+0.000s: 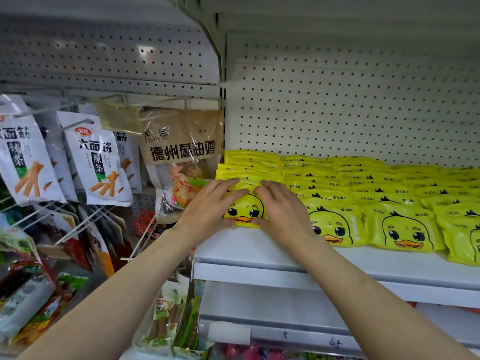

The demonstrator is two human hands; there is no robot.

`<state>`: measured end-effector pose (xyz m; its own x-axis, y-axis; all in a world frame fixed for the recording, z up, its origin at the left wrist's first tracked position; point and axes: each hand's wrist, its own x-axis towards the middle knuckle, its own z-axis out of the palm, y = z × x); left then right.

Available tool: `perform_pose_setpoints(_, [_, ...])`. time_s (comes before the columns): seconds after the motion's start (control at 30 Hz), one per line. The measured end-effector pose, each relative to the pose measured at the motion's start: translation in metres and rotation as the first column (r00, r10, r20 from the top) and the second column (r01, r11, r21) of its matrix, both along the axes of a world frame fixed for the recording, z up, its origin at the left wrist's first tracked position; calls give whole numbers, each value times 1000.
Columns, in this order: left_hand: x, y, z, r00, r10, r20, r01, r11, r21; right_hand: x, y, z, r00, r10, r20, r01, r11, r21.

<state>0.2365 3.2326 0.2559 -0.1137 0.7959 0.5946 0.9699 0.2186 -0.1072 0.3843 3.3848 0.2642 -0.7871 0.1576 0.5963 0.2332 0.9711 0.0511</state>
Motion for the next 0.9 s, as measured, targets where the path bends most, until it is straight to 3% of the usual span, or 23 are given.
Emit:
perform_pose_setpoints(0.4, [9,3,2,996,94,-3,-94,995,17,-4,-2,2,999,-9,53,10,1000,-22])
perform_pose_setpoints(0.57, [18,5,4,988,127,91,-128,992,16,23,15,23,984,76,163,-49,985,-167])
perform_pose_setpoints(0.77, [61,42,14,988,35,149,-46,996,70,83,59,50,965,-46,260,125,947,-297])
perform_pose_setpoints(0.9, [98,76,12,973,-22,229,37,998,-60,116,81,49,937,-91,338,197,935,-295])
